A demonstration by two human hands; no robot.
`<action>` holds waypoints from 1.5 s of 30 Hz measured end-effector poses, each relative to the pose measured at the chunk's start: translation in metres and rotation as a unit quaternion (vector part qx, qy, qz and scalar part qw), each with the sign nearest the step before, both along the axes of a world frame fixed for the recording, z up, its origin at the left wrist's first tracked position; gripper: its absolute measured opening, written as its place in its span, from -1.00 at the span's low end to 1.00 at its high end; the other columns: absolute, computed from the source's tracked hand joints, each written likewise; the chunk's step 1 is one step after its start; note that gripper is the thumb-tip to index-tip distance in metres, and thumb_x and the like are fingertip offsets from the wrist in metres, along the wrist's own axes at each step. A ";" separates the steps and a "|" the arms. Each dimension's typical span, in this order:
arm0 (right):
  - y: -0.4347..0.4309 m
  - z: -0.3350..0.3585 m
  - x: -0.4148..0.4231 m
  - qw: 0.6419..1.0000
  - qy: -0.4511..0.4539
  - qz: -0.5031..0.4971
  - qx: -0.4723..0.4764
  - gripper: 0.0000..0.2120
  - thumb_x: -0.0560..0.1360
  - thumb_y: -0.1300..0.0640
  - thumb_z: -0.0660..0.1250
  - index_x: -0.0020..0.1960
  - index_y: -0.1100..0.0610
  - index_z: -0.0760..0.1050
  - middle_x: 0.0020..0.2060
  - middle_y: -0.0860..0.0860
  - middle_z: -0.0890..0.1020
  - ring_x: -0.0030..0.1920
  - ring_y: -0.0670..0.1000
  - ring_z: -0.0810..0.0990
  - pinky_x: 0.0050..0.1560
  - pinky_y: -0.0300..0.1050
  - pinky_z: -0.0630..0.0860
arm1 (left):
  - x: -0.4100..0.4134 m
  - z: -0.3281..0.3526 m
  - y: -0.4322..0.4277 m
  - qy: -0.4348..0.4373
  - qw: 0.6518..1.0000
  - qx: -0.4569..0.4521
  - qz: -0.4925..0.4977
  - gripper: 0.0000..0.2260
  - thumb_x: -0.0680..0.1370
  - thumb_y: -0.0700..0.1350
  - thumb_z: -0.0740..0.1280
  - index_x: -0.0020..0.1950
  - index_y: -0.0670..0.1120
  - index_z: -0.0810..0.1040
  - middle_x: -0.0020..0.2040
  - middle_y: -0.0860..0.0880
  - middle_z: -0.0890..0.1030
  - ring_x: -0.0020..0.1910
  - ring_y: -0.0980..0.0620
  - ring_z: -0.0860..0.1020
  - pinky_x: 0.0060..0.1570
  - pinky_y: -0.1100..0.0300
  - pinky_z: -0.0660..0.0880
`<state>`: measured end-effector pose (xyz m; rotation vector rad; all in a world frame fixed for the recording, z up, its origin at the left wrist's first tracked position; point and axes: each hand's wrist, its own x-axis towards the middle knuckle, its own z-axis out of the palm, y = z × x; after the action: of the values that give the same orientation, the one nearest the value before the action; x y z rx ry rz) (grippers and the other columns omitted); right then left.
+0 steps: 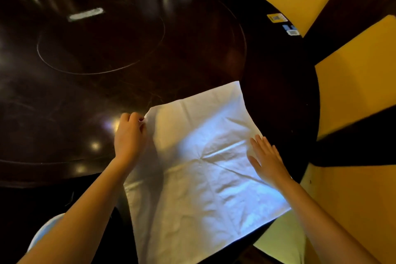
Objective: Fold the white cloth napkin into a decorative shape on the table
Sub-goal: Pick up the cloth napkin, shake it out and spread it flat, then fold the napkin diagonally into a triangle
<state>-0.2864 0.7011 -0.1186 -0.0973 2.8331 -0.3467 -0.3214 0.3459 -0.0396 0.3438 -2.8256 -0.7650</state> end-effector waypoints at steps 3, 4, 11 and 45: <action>-0.006 0.016 0.012 0.993 0.069 -0.032 -0.091 -0.47 0.51 -0.04 0.00 0.41 0.16 0.28 0.45 0.12 0.28 0.48 0.08 0.16 0.47 0.04 0.00 | 0.020 0.013 0.043 0.026 0.996 0.055 -0.068 -0.85 0.47 -0.29 0.31 0.02 -0.27 0.51 -0.01 -0.29 0.53 -0.06 -0.22 0.48 -0.15 0.17 0.28; -0.013 0.028 0.018 0.983 0.088 -0.053 -0.152 -0.58 0.55 0.01 0.09 0.32 0.16 0.39 0.35 0.15 0.43 0.40 0.10 0.33 0.41 0.02 0.16 | 0.030 0.016 0.060 0.037 0.992 0.072 -0.098 -0.84 0.44 -0.32 0.34 0.01 -0.28 0.52 -0.03 -0.29 0.55 -0.05 -0.23 0.50 -0.16 0.20 0.26; -0.064 0.102 0.076 0.821 -0.056 -0.194 -0.535 -0.83 0.57 0.16 0.18 -0.05 0.18 0.52 -0.31 0.05 0.60 -0.35 -0.06 0.59 -0.25 -0.23 0.56 | 0.096 0.019 0.168 -0.029 0.952 0.243 -0.183 -0.75 0.50 -0.23 0.32 0.17 -0.11 0.49 0.09 -0.07 0.57 -0.03 0.10 0.48 -0.17 0.58 0.32; 0.068 0.004 0.113 0.879 0.039 -0.397 -0.262 -0.77 0.48 0.15 0.32 0.09 0.23 0.50 -0.02 0.15 0.59 -0.02 0.14 0.55 -0.01 -0.07 0.43 | 0.166 -0.083 0.117 -0.129 0.975 -0.041 -0.177 -0.49 0.53 0.09 0.03 0.41 -0.14 0.26 0.42 -0.24 0.33 0.39 -0.24 0.31 0.35 -0.14 0.24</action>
<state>-0.1738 0.7696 -0.1149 0.9821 2.6203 -1.2874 -0.1554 0.4625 -0.1226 -0.0873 -3.2035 -0.7063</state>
